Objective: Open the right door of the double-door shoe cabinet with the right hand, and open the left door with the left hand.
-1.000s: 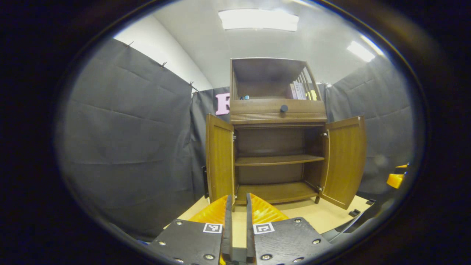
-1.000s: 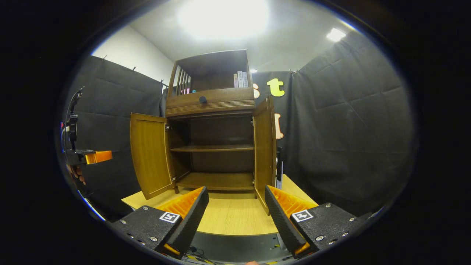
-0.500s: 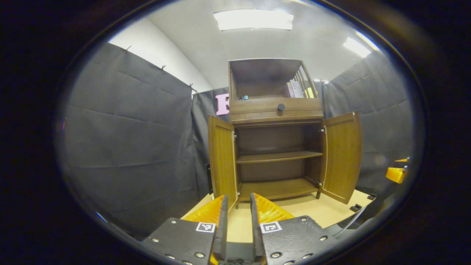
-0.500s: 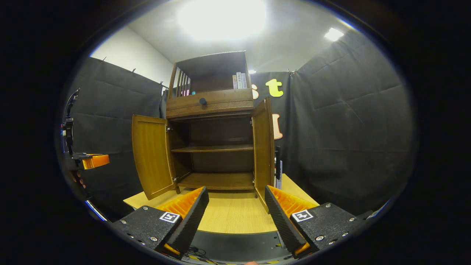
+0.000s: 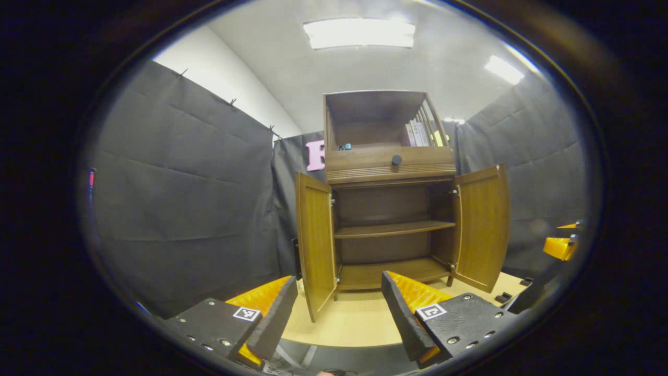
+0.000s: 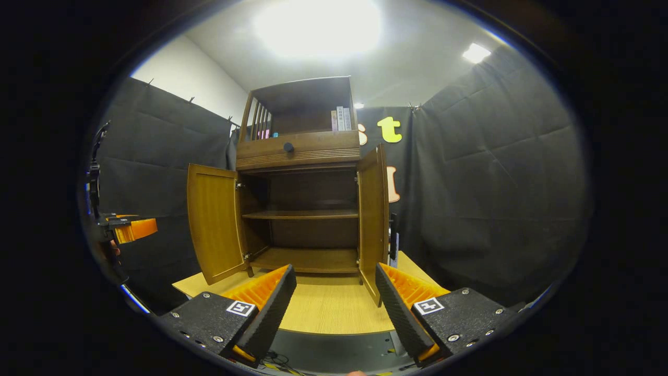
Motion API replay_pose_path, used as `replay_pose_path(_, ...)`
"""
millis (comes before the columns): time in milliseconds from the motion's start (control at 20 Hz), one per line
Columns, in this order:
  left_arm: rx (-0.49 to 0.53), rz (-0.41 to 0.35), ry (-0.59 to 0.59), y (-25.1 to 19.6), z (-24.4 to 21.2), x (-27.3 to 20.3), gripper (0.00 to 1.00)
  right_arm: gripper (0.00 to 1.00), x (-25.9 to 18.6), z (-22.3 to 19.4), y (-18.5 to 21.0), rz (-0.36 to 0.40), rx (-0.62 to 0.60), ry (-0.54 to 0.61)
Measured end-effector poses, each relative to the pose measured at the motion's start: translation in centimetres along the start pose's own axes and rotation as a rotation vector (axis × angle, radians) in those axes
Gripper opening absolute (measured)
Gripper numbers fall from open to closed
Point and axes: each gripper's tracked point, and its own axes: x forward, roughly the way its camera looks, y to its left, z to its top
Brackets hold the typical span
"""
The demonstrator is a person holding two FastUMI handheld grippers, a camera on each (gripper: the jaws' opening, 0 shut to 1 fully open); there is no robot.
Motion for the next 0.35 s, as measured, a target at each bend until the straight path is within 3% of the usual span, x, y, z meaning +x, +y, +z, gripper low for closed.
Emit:
replay_pose_path(50,0.000,0.003,-0.004,0.2,0.1,0.0,0.93,0.95,0.0,0.1,0.1,0.001,0.003,-0.003)
replay_pose_path(150,-0.003,0.005,-0.006,0.5,0.2,-0.1,0.92,0.95,0.3,0.2,0.5,0.005,-0.002,-0.007)
replay_pose_path(250,-0.003,-0.003,-0.003,0.7,0.1,0.1,0.86,0.95,0.5,0.5,0.7,0.005,-0.014,-0.011)
replay_pose_path(300,0.002,-0.001,-0.001,0.9,0.2,0.1,0.98,0.94,0.5,0.6,0.7,0.005,-0.012,-0.016)
replay_pose_path(350,0.008,0.008,-0.001,1.4,0.2,0.2,0.98,0.94,0.5,0.8,0.9,0.006,-0.004,-0.021)
